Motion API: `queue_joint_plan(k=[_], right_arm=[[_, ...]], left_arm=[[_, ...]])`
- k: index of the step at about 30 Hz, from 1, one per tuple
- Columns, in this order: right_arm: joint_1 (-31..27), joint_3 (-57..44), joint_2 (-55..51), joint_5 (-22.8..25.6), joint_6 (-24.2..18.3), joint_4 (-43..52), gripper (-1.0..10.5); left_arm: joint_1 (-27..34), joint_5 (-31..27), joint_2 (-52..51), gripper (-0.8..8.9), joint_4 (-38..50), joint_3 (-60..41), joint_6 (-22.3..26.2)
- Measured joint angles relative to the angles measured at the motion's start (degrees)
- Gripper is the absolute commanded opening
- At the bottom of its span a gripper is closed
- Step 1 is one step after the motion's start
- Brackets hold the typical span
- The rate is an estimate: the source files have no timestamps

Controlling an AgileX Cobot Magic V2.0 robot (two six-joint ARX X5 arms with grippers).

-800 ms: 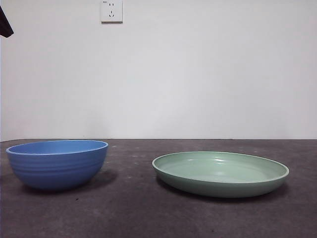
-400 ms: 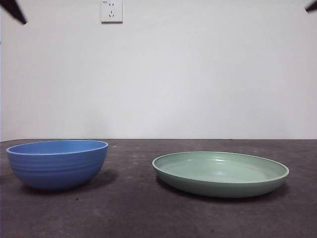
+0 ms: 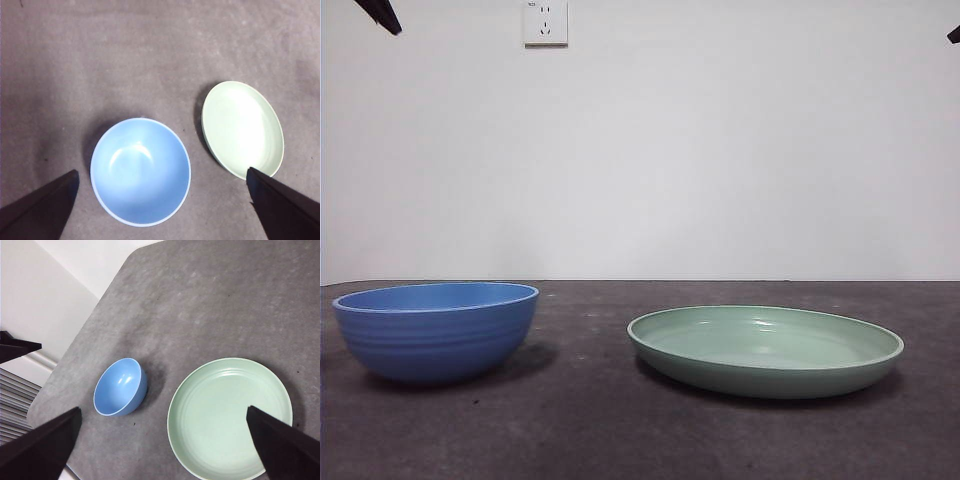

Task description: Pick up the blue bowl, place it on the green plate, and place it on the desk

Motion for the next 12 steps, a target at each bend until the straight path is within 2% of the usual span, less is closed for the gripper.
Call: queue_joint_plan(k=[4, 12], right_arm=[[0.0, 0.0, 0.0, 0.0, -0.1, 0.0, 5.8], [0.0, 0.0, 0.0, 0.0, -0.1, 0.0, 5.8]], left_arm=[[0.0, -0.5, 2.9, 5.6, -0.5, 0.0, 0.0], [-0.2, -7.6, 11.7, 5.58, -2.8, 0.0, 0.0]])
